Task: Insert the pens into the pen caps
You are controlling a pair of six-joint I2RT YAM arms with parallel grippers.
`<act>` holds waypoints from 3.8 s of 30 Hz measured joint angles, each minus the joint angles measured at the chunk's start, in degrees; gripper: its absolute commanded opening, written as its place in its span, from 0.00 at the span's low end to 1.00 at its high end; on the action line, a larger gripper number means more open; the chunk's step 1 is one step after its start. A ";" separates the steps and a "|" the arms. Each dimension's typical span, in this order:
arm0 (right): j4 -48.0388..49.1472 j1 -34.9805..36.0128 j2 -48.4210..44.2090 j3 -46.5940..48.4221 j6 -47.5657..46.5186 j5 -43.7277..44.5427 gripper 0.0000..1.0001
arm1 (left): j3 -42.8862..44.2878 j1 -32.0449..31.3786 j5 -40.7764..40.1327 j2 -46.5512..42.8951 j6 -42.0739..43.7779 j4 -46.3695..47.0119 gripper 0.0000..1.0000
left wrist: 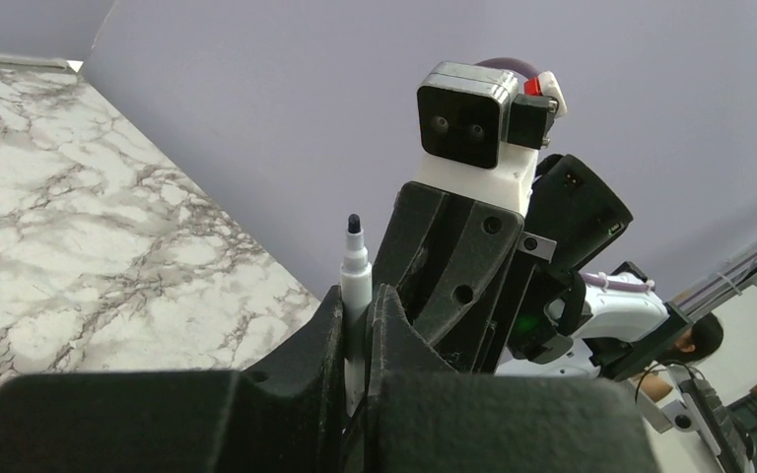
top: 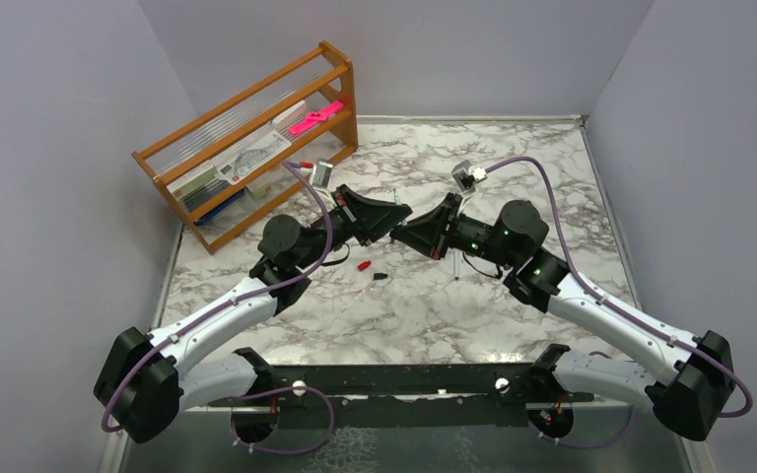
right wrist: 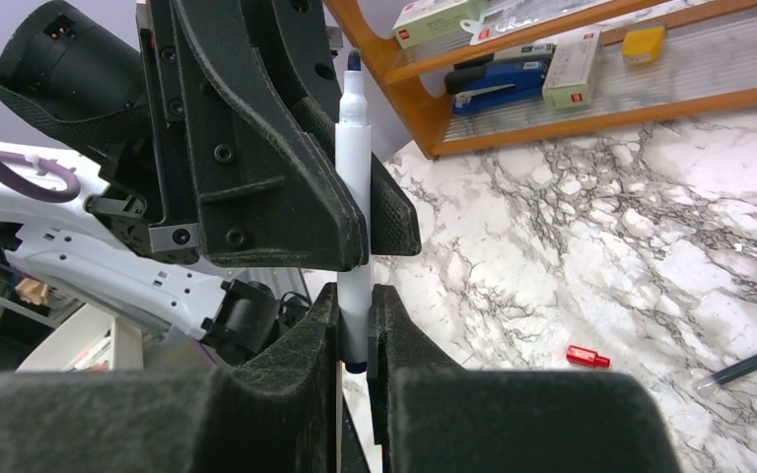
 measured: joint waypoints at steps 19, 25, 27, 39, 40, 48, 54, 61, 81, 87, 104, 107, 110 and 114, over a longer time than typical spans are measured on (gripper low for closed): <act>-17.33 0.00 1.75 2.43 -5.01 8.83 0.54 | 14.16 2.99 -14.25 -1.57 23.12 -31.19 0.00; -20.98 0.90 18.84 2.62 -7.52 12.46 0.49 | 11.50 7.15 -19.32 -1.88 23.02 -42.66 0.00; -21.57 1.95 22.49 2.67 -8.90 13.75 0.48 | 8.92 7.39 -19.50 -2.78 22.38 -44.85 0.00; -23.67 4.35 37.90 15.52 -24.87 16.13 0.60 | 1.73 8.85 -21.05 -11.41 21.75 -52.04 0.00; -23.87 4.35 39.32 16.70 -25.81 16.35 0.60 | 1.70 8.87 -21.18 -11.82 21.75 -52.22 0.00; -26.05 4.35 49.13 22.18 -30.03 16.79 0.59 | 1.70 9.01 -22.58 -14.47 22.45 -52.78 0.00; -25.66 4.50 49.55 21.73 -30.40 16.06 0.57 | 1.68 9.25 -22.97 -14.47 23.30 -53.92 0.00; -24.02 4.59 47.60 18.93 -29.90 15.47 0.55 | 1.36 9.51 -22.91 -14.10 23.69 -53.66 0.00; -25.44 7.96 42.18 15.10 -26.40 15.41 0.13 | -1.18 9.90 -22.82 -13.77 23.65 -53.00 0.00; -26.14 8.68 40.72 13.66 -24.92 18.16 0.01 | -1.20 9.90 -22.77 -14.32 23.67 -52.94 0.00; -25.44 8.57 42.21 12.33 -24.15 19.74 0.01 | -2.14 10.01 -22.80 -15.72 23.71 -53.79 0.00; -24.85 8.57 42.45 12.35 -24.17 19.58 0.01 | -2.14 10.01 -22.80 -15.72 23.74 -53.86 0.00; -24.33 8.59 42.82 12.61 -24.20 19.08 0.01 | -2.14 10.05 -22.80 -15.69 23.89 -54.07 0.00; -23.54 8.59 43.63 13.33 -24.17 17.94 0.01 | -2.14 10.23 -22.82 -15.67 23.91 -54.14 0.00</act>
